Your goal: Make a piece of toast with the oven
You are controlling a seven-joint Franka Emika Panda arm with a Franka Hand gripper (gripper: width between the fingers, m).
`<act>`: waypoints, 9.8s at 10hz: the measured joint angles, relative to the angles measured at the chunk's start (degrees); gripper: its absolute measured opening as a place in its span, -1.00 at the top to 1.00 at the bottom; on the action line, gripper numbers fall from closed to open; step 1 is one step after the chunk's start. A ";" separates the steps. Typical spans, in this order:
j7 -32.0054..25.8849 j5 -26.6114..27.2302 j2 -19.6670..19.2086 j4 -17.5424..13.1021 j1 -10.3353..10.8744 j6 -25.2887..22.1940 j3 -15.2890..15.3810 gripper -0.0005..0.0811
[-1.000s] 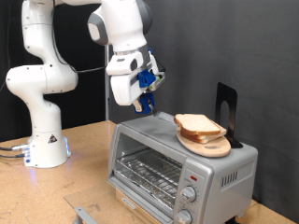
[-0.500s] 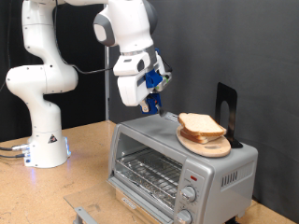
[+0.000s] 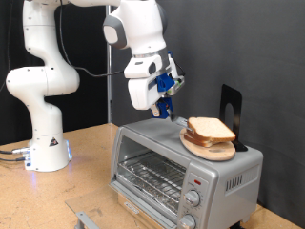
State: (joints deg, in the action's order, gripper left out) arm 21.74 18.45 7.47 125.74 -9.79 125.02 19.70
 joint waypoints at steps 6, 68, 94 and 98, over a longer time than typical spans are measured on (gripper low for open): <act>3.78 -2.46 -3.86 -3.52 0.02 0.65 1.25 0.03; -35.06 5.37 4.66 8.65 -3.01 -3.85 -4.79 0.03; -29.29 2.67 0.35 2.29 -3.03 -6.10 -5.41 0.03; -30.42 1.57 0.34 2.91 -3.03 -6.21 -5.47 0.03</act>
State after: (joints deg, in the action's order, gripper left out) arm -8.68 20.01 7.81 128.65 -12.82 118.81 14.22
